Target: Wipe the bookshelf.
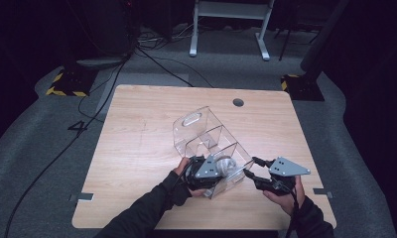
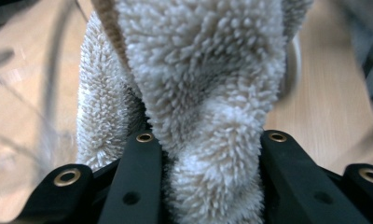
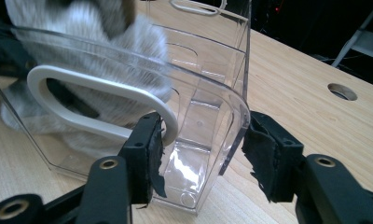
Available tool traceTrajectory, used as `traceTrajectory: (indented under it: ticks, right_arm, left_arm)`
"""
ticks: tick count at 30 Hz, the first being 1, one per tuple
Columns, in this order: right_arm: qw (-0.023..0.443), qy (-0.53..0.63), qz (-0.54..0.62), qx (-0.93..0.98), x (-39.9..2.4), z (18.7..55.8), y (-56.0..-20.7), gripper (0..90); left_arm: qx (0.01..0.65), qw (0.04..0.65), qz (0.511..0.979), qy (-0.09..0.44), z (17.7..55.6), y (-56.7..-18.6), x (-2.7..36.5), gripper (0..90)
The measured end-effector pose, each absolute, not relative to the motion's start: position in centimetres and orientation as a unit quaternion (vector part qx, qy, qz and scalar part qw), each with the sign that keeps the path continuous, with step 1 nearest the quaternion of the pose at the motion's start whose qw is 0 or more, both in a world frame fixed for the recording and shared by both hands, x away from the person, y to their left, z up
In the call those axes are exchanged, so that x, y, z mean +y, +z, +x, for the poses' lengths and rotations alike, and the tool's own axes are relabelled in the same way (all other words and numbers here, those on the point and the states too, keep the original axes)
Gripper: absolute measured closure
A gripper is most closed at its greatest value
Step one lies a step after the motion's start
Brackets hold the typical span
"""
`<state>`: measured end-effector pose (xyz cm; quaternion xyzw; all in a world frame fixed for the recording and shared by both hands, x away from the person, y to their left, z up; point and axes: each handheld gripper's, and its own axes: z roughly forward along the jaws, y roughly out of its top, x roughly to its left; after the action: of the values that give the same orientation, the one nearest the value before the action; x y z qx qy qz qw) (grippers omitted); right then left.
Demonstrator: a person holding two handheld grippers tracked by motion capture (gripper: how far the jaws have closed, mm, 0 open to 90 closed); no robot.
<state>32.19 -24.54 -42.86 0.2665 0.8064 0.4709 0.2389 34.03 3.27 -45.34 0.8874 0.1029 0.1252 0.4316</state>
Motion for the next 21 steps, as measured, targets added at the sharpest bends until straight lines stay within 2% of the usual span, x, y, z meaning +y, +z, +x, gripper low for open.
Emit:
traceTrajectory:
  ticks: [6,9,13,21]
  right_arm:
    - [0.239,0.464,0.27,0.809,-24.2,32.2,-43.0,49.2]
    - [0.239,0.463,0.269,0.81,-24.2,32.2,-43.0,49.3]
    - [0.239,0.463,0.27,0.81,-24.2,32.2,-43.0,49.3]
    - [0.239,0.459,0.271,0.811,-24.1,32.4,-43.1,51.2]
  left_arm:
    - [0.14,0.425,0.891,0.077,33.7,-47.7,5.8,71.5]
    - [0.137,0.422,0.893,0.077,33.2,-47.7,6.3,71.4]
    - [0.129,0.42,0.893,0.102,32.5,-46.3,7.0,71.2]
    - [0.155,0.491,0.844,0.154,33.2,-41.9,8.6,71.3]
